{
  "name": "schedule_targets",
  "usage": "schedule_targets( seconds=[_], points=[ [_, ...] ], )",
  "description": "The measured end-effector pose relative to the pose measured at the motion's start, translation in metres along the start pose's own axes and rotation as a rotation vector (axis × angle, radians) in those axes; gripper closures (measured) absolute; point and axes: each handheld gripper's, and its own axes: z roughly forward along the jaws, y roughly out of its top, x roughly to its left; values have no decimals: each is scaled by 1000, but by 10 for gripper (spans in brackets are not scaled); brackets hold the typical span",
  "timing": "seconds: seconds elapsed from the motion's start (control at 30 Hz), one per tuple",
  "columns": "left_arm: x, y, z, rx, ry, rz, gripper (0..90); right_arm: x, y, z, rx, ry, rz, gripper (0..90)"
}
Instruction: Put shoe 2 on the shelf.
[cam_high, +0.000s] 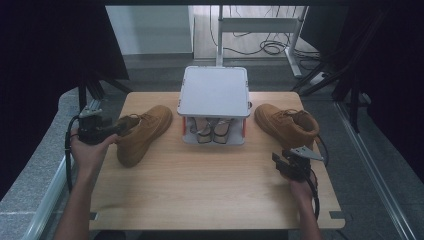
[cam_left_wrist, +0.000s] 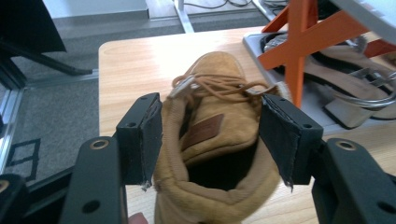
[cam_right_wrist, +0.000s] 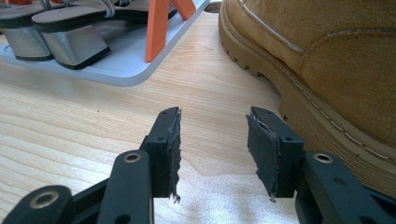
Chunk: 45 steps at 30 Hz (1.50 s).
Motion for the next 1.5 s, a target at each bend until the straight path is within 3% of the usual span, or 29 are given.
schedule_targets(
  seconds=[0.23,0.6,0.8,1.0,1.2,1.33,1.5],
  points=[
    [12,-2,11,30,13,-23,399,0,-1,0,0,-4,2,537],
    [23,-6,38,126,32,-27,416,-1,-2,1,5,-9,0,533],
    [23,-11,47,179,45,-2,518,-2,-4,1,11,-16,6,532],
    [23,-12,50,188,5,-32,623,-1,-5,1,13,-16,5,530],
    [21,-10,51,211,15,-25,682,-1,-5,1,13,-17,4,530],
    [21,-10,52,210,22,-30,695,0,-1,-3,-9,31,48,530],
    [21,-11,51,205,18,-35,699,8,13,-16,-49,68,23,527]
  ],
)
